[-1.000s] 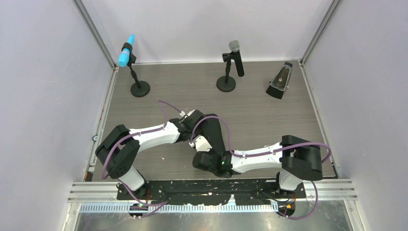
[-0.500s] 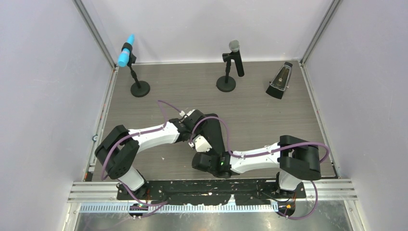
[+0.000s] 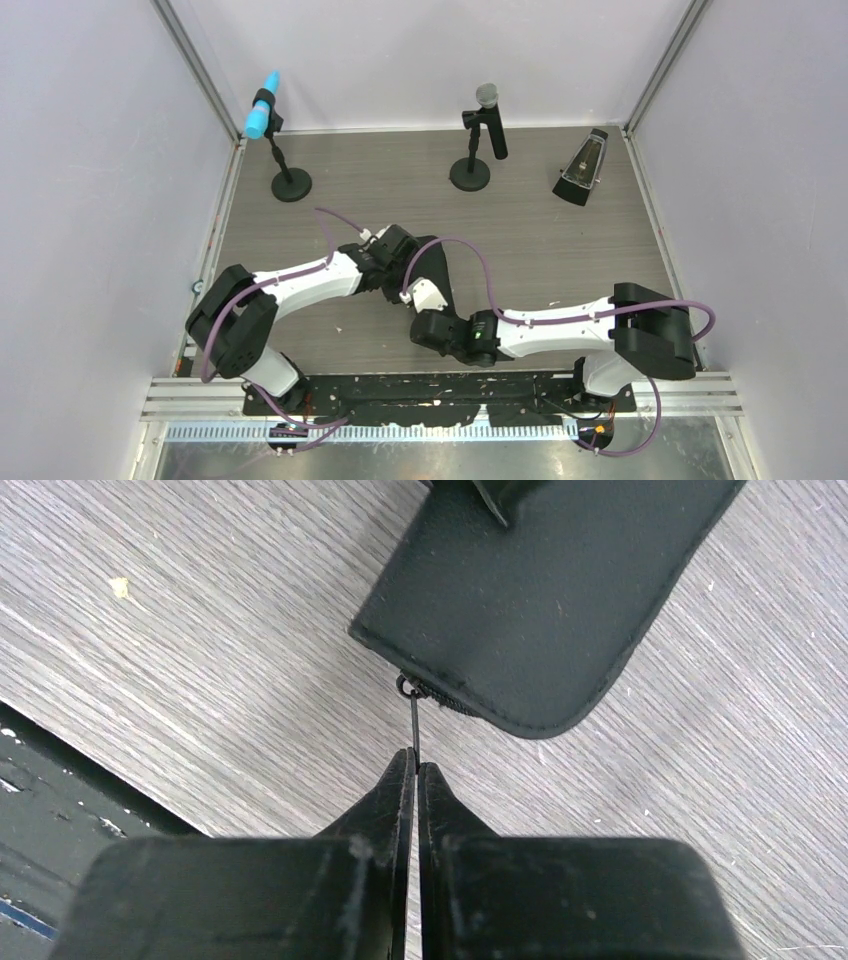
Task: Sort the hair-cutting tools
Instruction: Zip the hairdressing tool bag at the center of the board.
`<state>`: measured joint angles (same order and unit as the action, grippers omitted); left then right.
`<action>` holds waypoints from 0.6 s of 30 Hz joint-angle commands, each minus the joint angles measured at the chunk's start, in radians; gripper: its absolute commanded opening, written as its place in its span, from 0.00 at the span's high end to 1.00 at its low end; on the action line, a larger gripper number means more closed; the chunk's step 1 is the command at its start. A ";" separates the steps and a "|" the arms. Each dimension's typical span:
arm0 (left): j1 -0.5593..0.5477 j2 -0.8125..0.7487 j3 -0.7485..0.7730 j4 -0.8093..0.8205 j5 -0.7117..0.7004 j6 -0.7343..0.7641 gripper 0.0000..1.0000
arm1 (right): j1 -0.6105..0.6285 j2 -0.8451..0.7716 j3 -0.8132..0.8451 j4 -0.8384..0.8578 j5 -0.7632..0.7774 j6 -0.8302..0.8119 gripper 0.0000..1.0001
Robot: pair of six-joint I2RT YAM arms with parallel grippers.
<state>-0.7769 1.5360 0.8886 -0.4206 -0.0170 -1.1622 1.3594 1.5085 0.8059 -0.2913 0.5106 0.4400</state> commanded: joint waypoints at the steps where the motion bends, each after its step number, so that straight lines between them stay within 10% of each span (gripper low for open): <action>1: 0.047 -0.029 -0.045 -0.075 -0.067 0.051 0.80 | 0.000 -0.039 -0.015 -0.089 -0.040 -0.006 0.95; 13: 0.074 -0.031 -0.058 -0.067 -0.051 0.110 0.81 | -0.048 -0.063 -0.056 -0.094 -0.076 -0.003 0.94; 18: 0.074 -0.034 -0.082 -0.026 -0.013 0.073 0.81 | -0.048 -0.080 -0.047 -0.016 -0.133 -0.029 0.61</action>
<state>-0.7124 1.5173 0.8444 -0.4091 0.0101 -1.0924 1.3075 1.4860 0.7456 -0.3885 0.4213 0.4271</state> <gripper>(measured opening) 0.260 0.316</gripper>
